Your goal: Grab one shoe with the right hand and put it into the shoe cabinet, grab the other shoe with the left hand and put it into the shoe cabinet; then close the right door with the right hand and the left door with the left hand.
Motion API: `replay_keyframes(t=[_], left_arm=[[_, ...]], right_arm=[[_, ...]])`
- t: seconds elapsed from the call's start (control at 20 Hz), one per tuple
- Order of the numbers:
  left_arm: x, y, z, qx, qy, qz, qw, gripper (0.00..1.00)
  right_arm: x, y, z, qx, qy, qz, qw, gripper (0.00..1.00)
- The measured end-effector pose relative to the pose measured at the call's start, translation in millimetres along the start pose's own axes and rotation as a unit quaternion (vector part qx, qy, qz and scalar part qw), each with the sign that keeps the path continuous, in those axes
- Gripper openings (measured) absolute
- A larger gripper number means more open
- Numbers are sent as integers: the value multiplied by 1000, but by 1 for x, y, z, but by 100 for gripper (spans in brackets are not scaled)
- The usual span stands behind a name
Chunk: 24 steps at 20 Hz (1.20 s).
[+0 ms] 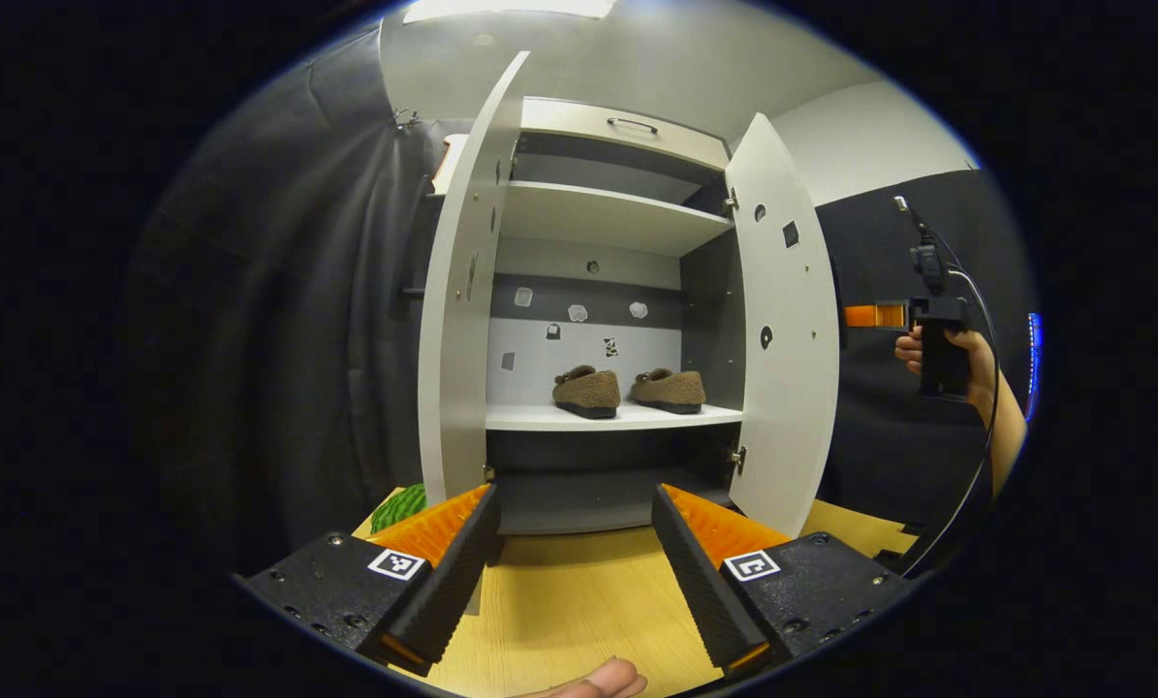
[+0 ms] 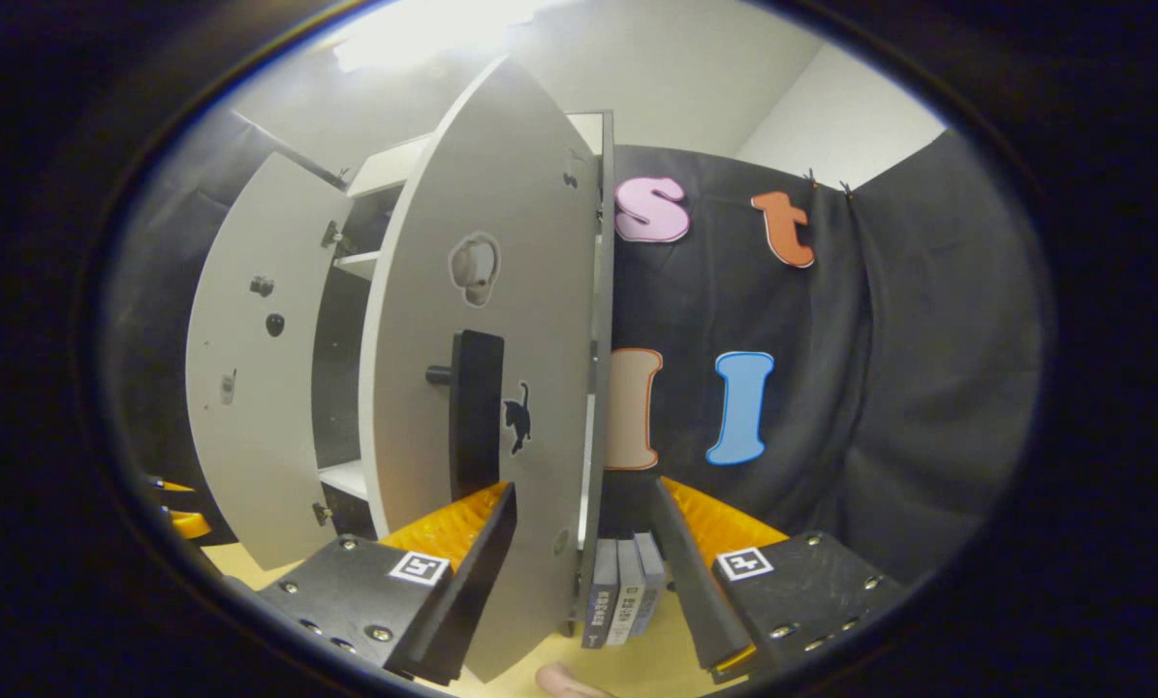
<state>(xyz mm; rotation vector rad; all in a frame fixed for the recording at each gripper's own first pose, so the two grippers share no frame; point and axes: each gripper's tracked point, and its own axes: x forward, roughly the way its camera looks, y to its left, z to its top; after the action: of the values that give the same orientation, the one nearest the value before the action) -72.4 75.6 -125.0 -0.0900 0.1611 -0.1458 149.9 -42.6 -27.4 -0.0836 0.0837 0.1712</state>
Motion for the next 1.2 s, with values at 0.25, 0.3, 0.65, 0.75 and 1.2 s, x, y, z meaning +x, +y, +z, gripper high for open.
replay_keyframes(t=[0.25,0.3,0.65,0.75,1.2], left_arm=[[-1,-2,1,1,-7,-8,1000,96],[0,-1,1,2,-7,-9,1000,96],[-14,34,21,22,-55,25,998,93],[-21,58,20,23,-53,57,997,97],[-44,147,42,6,-69,144,987,93]], right_arm=[[8,31,0,-3,-4,14,1000,86],[11,36,0,-3,-5,17,1000,82],[15,70,-17,23,12,60,998,98],[12,78,-21,17,9,64,998,98],[-6,104,-36,27,1,89,996,98]])
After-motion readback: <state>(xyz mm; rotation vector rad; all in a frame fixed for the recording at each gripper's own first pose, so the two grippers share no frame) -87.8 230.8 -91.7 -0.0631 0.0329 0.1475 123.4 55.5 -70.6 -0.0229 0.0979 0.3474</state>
